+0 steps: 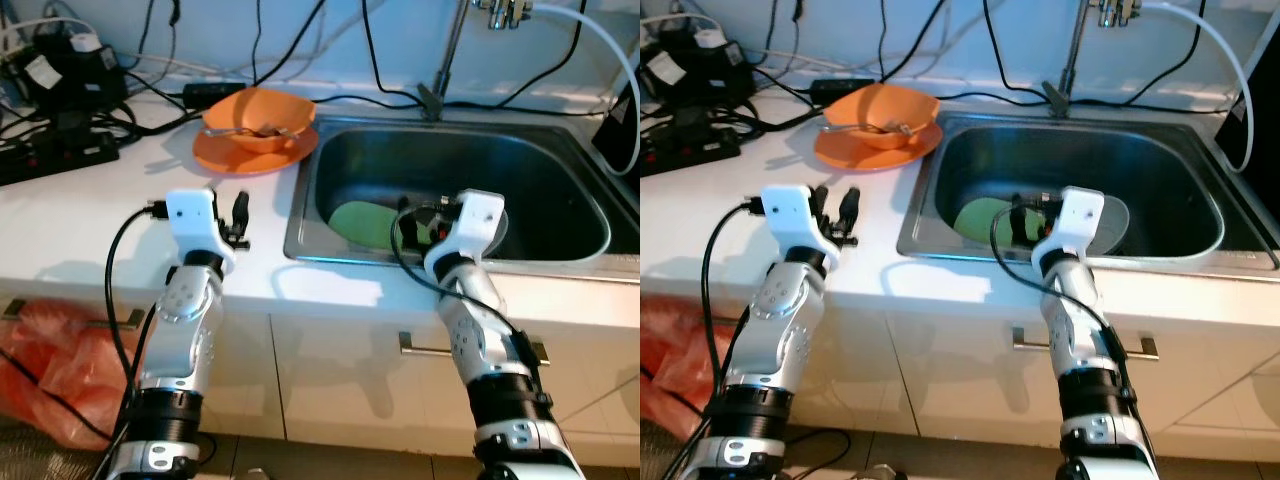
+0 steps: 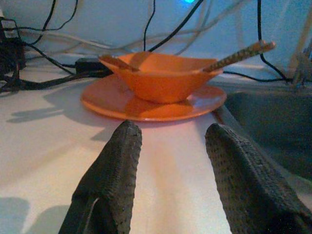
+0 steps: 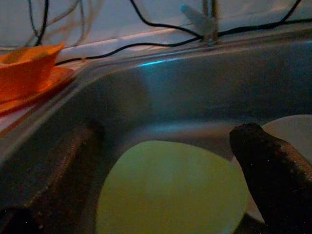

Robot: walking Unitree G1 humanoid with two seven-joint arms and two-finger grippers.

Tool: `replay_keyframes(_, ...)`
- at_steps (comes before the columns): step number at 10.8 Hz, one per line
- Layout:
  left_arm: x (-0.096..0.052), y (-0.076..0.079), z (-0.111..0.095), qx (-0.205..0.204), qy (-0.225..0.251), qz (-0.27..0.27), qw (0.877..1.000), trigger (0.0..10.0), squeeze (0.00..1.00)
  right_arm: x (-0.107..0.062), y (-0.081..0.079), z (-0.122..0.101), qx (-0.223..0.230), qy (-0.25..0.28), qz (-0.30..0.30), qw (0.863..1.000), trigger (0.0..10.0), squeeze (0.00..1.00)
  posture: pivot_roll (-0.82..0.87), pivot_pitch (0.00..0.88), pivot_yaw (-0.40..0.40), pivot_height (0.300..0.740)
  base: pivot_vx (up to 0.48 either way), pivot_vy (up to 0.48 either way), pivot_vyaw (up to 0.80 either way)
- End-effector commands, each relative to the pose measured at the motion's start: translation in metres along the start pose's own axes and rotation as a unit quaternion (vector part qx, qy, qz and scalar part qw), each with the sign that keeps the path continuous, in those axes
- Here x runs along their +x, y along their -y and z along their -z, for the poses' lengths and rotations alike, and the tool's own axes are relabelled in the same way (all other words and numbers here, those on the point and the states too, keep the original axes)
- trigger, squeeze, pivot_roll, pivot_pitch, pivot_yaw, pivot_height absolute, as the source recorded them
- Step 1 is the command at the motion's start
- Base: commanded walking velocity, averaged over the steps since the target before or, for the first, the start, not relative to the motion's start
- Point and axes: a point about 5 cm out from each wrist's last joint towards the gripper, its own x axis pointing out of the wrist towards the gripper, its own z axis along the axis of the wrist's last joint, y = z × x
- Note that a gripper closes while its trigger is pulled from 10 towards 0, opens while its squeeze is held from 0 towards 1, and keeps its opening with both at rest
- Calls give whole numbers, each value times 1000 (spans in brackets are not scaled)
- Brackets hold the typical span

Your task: Kitchen organization

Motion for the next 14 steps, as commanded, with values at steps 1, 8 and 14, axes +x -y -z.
replay_keyframes(1, 5, 7, -5, -5, 8, 7, 1000, 10000, 0, 2, 1, 0, -6, 3, 10, 1000, 10000, 0, 81, 0, 36, 740, 0, 0, 0)
replay_keyframes(8, 3, -11, -43, 7, 66, -63, 996, 10000, 0, -4, -32, -39, 34, 41, -89, 995, 10000, 0, 83, 0, 61, 740, 0, 0, 0)
replay_keyframes(14, 1, -13, -67, -2, 91, -75, 993, 10000, 0, -3, -33, -60, -3, 56, -98, 994, 10000, 0, 110, 0, 81, 740, 310, 0, 0)
